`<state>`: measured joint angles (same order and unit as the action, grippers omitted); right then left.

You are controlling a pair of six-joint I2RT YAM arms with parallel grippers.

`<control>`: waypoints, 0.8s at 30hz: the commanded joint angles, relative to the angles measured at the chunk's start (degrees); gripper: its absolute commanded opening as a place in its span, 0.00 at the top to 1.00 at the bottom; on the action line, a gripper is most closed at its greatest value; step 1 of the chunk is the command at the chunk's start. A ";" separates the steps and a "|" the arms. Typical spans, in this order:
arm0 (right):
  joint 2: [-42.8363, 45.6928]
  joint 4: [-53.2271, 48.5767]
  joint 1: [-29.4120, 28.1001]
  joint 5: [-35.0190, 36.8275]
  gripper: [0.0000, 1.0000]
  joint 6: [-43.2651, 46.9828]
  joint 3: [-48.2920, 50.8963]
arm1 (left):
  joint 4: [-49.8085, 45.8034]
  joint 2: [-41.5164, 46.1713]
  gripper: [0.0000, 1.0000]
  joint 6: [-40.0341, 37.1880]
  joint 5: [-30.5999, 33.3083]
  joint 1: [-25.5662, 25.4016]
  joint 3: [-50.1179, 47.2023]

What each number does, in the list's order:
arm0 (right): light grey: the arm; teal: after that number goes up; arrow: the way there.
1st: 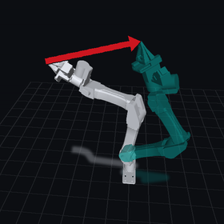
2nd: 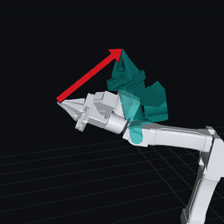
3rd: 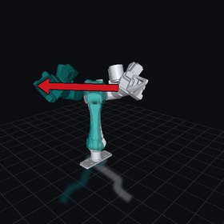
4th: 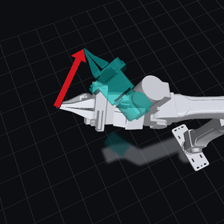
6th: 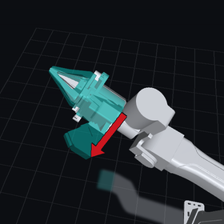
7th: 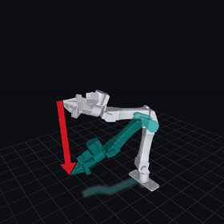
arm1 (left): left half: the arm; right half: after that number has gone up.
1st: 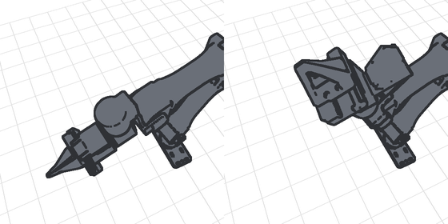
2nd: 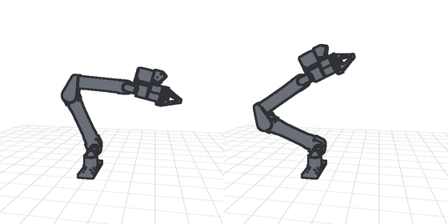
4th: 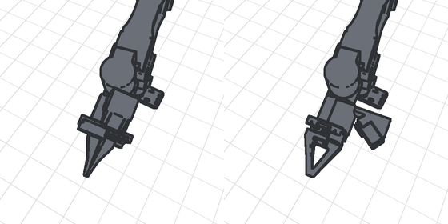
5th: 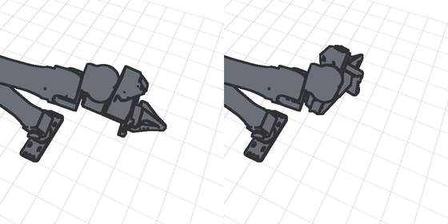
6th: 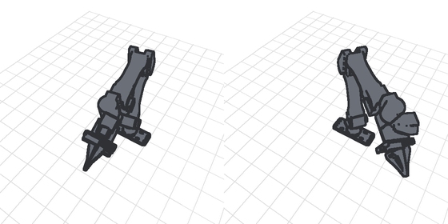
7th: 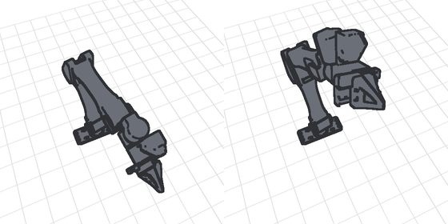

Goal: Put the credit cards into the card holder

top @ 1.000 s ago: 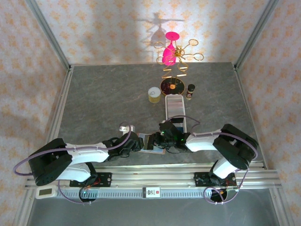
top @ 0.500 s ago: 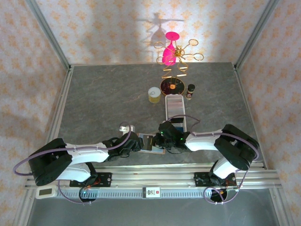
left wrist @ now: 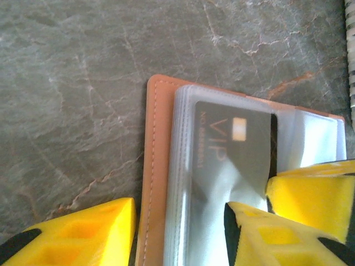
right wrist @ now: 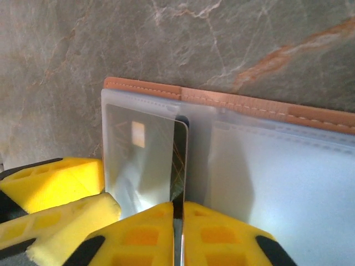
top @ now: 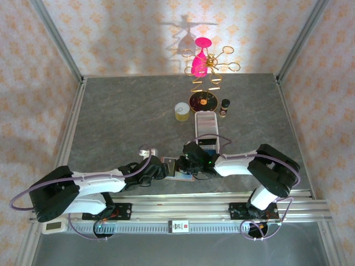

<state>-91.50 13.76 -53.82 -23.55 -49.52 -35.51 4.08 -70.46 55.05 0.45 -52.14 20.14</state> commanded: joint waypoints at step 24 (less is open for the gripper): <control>2.41 -2.16 -0.49 9.40 0.97 0.47 7.60 | -4.99 -1.55 0.51 -2.82 -10.70 0.10 3.73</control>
<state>-87.31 13.80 -53.98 -16.47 -48.84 -30.17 1.76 -72.20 52.62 -2.79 -51.59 22.79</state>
